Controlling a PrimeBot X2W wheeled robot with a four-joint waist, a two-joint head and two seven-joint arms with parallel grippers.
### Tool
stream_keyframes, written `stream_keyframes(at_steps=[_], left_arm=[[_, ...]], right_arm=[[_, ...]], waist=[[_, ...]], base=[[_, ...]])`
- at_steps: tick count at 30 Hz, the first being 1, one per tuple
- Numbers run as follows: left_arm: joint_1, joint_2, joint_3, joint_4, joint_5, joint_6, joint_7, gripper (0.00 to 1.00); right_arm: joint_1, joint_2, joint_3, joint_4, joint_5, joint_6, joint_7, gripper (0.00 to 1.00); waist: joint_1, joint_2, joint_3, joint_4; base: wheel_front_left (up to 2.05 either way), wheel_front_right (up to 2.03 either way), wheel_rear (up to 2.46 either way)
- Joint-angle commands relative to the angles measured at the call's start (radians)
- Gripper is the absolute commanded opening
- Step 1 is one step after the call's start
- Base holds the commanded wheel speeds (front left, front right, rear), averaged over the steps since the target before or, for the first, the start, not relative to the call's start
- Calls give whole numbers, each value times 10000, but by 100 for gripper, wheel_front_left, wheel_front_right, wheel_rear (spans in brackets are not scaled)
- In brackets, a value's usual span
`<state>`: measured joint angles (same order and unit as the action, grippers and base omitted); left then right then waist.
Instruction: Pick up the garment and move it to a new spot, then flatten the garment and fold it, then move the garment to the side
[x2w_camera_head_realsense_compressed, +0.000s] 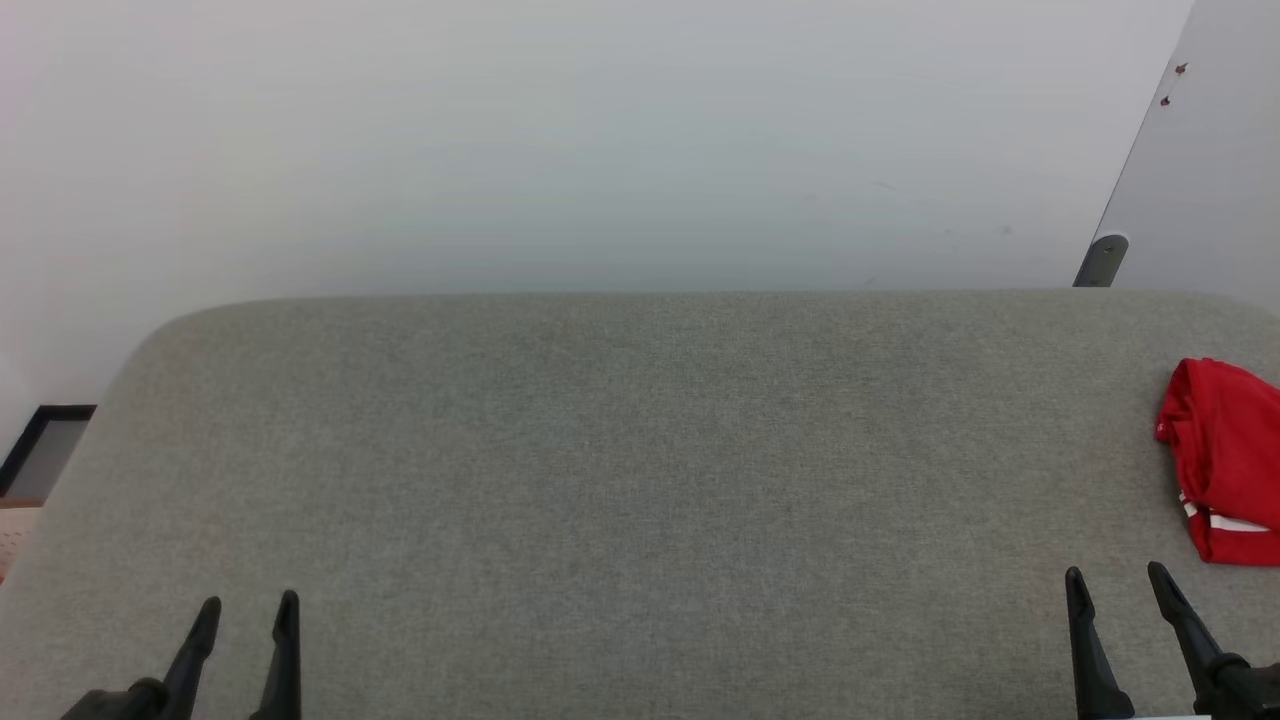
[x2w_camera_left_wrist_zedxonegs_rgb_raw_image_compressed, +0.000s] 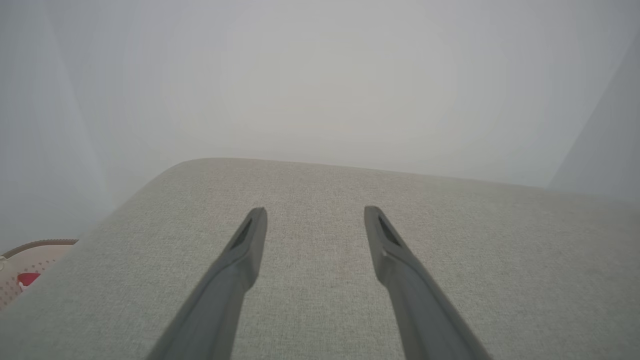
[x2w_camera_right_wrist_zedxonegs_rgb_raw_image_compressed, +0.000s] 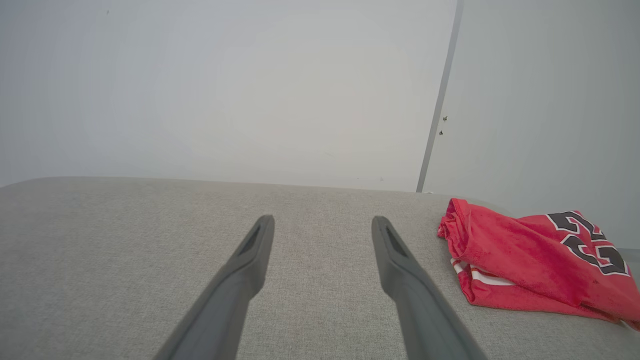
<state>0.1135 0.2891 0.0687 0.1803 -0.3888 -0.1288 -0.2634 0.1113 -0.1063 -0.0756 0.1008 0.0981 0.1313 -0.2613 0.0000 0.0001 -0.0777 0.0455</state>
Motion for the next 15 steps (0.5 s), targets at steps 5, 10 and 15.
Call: stream_keyframes(at_steps=[5,10,15], left_arm=[[135,61,-72,-12,-103,-20,-4,100],[131,68,-111,-10,-154,-20,-4,100],[87,-38,-57,81,-192,2,11,0]], right_arm=[[90,31,-5,-84,-78,-12,-42,100],[115,32,47,-101,-89,-12,-42,100],[21,19,62,25,0,0,21,0]], waist=[[0,-1,31,-3],[0,-1,34,33],[0,-1,37,43]], base=[[0,0,0],[0,0,0],[0,0,0]])
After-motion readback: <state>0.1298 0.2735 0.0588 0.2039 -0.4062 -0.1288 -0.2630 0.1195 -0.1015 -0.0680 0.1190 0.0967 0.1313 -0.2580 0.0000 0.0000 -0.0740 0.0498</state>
